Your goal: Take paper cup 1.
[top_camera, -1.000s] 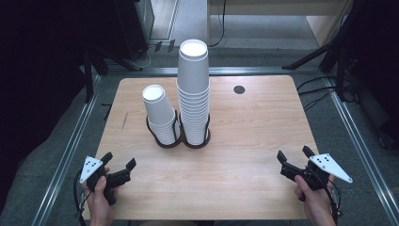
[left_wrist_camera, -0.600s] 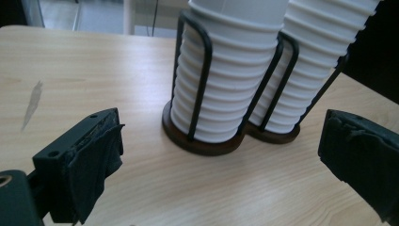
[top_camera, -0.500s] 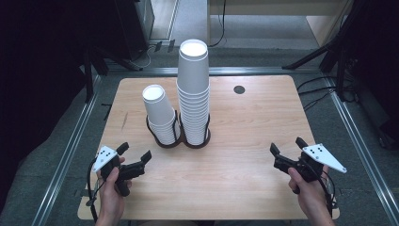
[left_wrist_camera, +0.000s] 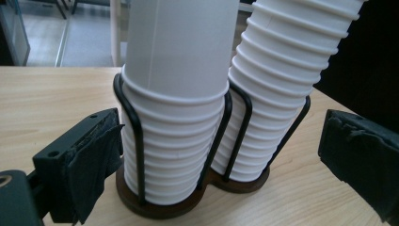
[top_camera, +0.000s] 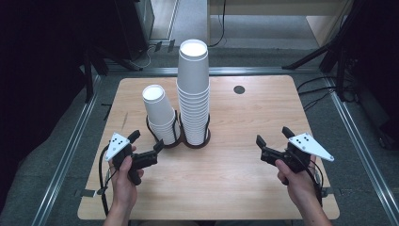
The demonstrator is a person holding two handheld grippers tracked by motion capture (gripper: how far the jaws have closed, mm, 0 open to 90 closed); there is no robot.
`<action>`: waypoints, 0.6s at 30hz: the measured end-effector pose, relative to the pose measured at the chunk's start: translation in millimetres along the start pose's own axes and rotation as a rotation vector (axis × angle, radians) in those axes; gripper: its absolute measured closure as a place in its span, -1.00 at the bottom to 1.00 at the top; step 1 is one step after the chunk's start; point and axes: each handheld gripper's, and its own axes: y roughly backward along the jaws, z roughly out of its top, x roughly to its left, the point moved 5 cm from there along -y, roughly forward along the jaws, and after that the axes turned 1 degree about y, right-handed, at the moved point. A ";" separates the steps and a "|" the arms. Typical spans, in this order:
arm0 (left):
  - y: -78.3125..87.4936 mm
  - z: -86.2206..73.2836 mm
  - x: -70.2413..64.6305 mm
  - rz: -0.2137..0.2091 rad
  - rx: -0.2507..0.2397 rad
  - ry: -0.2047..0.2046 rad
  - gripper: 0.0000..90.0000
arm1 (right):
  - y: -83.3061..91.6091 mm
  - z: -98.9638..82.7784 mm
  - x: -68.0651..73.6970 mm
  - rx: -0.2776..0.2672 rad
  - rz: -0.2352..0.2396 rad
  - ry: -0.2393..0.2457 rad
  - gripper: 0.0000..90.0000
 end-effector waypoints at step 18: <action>-19.7 16.9 -21.5 -0.029 -0.031 -0.051 -0.99 | -16.6 38.1 39.8 -0.015 0.079 0.030 -0.86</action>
